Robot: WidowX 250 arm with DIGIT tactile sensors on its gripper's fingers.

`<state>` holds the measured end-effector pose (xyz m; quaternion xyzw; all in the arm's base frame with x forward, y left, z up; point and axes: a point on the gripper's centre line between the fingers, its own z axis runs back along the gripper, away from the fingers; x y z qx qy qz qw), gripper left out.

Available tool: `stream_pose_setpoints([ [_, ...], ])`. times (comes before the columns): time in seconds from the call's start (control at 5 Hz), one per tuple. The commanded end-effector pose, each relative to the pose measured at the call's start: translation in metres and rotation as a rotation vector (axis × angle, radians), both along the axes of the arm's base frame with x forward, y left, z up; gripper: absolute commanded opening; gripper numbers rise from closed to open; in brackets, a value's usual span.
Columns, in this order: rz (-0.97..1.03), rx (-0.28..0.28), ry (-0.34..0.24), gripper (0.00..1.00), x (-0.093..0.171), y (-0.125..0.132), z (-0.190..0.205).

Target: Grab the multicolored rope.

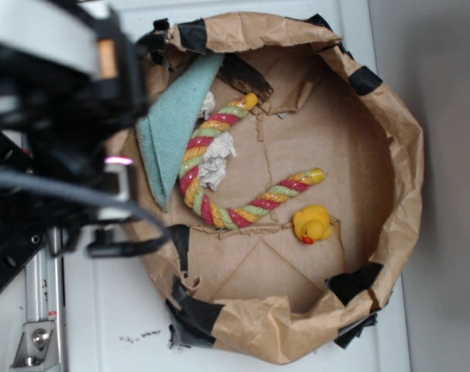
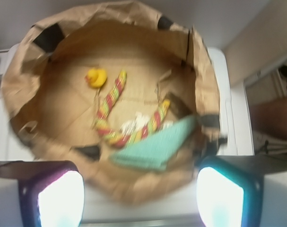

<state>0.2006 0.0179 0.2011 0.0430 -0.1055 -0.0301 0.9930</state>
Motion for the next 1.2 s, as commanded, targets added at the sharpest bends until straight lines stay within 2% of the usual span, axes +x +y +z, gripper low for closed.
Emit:
stream_pose_setpoints([
  [0.0,-0.059,-0.043,0.073,1.00,0.042,0.001,-0.079],
  [0.2,-0.025,-0.096,0.161,1.00,0.052,-0.021,-0.104],
  [0.8,-0.025,-0.096,0.161,1.00,0.052,-0.021,-0.104],
  [1.0,-0.114,-0.056,0.119,1.00,0.081,-0.046,-0.142],
])
